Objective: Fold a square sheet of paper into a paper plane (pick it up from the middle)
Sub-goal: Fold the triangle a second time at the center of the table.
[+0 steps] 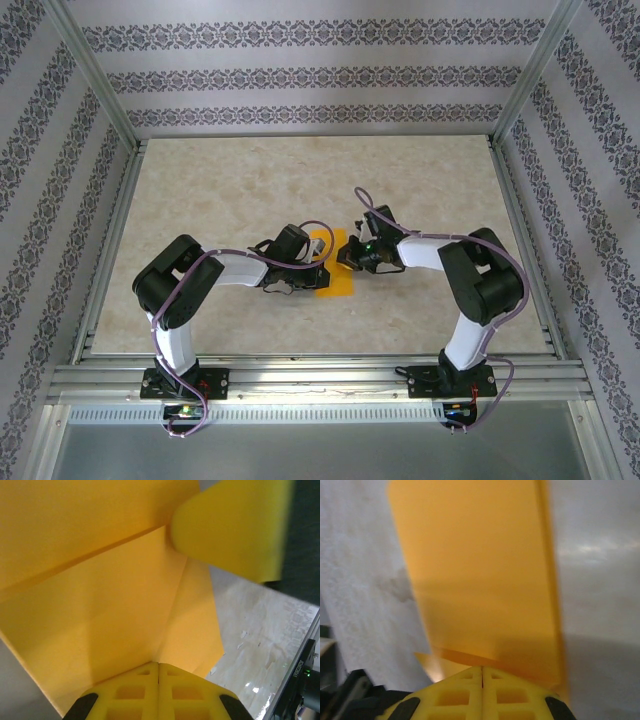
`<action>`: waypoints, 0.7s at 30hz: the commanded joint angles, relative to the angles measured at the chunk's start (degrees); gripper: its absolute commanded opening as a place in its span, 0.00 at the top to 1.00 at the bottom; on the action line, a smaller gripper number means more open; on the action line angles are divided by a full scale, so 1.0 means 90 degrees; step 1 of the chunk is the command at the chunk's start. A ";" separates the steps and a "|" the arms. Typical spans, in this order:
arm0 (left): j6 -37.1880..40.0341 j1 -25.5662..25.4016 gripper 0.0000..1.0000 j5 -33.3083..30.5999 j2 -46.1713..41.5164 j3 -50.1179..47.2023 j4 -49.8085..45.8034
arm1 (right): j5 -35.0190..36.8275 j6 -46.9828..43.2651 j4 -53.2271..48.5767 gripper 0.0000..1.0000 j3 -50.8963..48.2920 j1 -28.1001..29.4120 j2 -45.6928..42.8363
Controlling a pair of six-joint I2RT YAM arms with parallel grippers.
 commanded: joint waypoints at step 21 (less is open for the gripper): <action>-0.0701 0.0020 0.98 0.0021 0.0308 0.0895 -0.0638 | 0.0518 -0.0164 -0.0499 1.00 -0.0210 -0.0076 0.0203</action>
